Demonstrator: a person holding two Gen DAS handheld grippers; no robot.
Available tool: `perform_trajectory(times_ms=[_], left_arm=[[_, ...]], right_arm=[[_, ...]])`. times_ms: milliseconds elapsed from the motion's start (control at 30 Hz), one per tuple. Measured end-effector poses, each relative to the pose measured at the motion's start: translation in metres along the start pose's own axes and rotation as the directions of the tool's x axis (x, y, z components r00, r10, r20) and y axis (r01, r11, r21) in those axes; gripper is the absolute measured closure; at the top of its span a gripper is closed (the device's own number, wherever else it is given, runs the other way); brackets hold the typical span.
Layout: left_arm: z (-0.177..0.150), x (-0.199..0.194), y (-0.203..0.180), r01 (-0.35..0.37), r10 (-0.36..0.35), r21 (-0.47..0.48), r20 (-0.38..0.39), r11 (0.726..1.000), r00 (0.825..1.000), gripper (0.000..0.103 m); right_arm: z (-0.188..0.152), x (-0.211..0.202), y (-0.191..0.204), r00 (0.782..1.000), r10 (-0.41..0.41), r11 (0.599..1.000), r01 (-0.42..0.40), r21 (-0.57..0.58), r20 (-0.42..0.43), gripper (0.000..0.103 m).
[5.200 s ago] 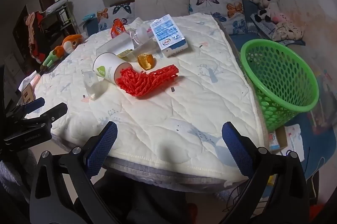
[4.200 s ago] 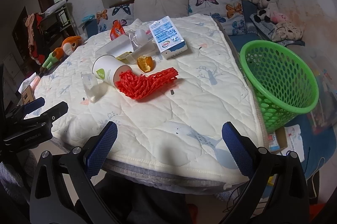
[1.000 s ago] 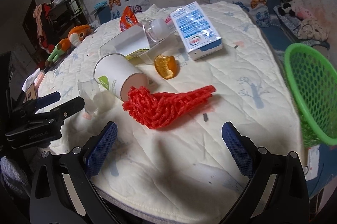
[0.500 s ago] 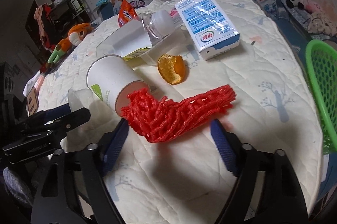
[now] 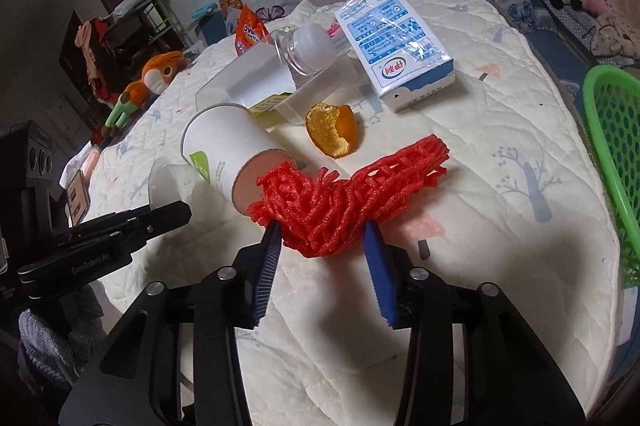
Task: Collect trash
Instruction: 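Grasp the red mesh net with the right gripper while the left grasps the clear cup, then drop the red net into the green basket while the left gripper drops the cup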
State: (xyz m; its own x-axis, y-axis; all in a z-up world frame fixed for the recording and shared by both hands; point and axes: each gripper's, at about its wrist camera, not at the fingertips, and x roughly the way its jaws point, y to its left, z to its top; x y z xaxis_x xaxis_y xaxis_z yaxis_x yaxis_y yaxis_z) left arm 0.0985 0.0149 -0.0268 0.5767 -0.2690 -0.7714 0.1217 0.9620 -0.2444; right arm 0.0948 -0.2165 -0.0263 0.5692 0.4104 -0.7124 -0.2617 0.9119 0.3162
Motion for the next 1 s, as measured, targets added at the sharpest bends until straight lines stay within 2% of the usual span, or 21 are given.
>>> perform_trajectory(times_ms=[267,500,700,867,1000], left_arm=[[-0.002,-0.022,-0.001,0.008,-0.009,0.016,0.030,1.000,1.000,0.078],[0.008,-0.047,-0.013,0.041,-0.045,0.053,0.069,0.998,0.997,0.078],[0.028,-0.051,-0.044,0.099,-0.110,0.131,0.080,0.986,0.991,0.078],[0.048,-0.036,-0.093,0.175,-0.190,0.220,0.052,0.960,0.980,0.078],[0.061,-0.021,-0.138,0.237,-0.253,0.280,0.022,0.930,0.967,0.078]], right_arm=[[-0.005,-0.021,-0.004,0.999,0.019,1.000,-0.019,0.018,0.036,0.066],[-0.004,-0.050,-0.018,0.995,0.011,0.998,-0.016,0.054,0.095,0.066],[0.003,-0.075,-0.052,0.986,-0.058,0.993,0.041,0.114,0.155,0.066],[0.004,-0.097,-0.096,0.971,-0.153,0.973,0.116,0.197,0.182,0.066],[0.002,-0.111,-0.132,0.950,-0.248,0.949,0.198,0.247,0.190,0.064]])
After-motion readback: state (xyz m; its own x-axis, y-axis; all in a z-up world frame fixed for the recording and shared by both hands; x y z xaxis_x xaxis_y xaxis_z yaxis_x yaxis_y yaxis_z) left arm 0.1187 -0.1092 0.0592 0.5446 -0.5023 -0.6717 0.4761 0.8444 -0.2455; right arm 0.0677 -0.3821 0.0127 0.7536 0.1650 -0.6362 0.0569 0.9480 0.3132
